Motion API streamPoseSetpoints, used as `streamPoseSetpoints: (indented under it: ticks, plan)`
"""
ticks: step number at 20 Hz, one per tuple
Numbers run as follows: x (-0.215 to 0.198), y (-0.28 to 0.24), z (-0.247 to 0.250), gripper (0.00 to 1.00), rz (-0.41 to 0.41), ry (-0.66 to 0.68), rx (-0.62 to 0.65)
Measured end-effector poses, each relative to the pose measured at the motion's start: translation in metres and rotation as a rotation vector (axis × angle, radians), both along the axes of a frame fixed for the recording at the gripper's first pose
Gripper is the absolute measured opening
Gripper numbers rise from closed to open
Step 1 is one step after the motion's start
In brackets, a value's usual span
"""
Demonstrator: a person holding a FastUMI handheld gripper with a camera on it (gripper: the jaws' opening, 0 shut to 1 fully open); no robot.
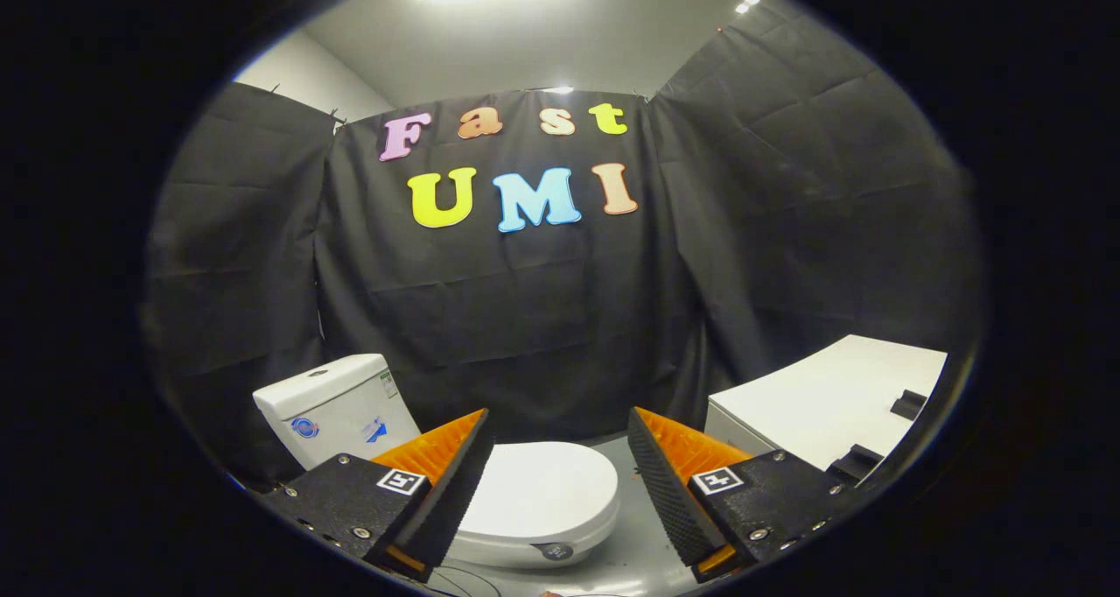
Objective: Open the toilet lid.
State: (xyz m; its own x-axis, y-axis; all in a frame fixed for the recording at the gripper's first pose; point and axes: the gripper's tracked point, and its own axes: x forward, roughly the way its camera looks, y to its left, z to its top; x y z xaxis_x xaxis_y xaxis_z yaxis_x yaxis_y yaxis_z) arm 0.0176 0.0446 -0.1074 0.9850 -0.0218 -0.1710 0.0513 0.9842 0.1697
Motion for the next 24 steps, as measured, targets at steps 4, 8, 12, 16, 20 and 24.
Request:
streamPoseSetpoints:
  ticks: [4, 8, 12, 16, 20, 24]
  plan:
    - [0.0, 0.001, -0.022, 0.95, -0.038, 0.051, 0.171]
    - [0.005, 0.013, -0.051, 0.96, -0.01, 0.089, 0.344]
    - [0.006, 0.024, -0.093, 0.96, -0.011, 0.136, 0.534]
    - [0.004, 0.033, -0.138, 0.96, -0.029, 0.181, 0.698]
    - [0.001, 0.033, -0.204, 0.96, -0.076, 0.299, 0.72]
    - [-0.005, 0.037, -0.256, 0.95, -0.113, 0.393, 0.768]
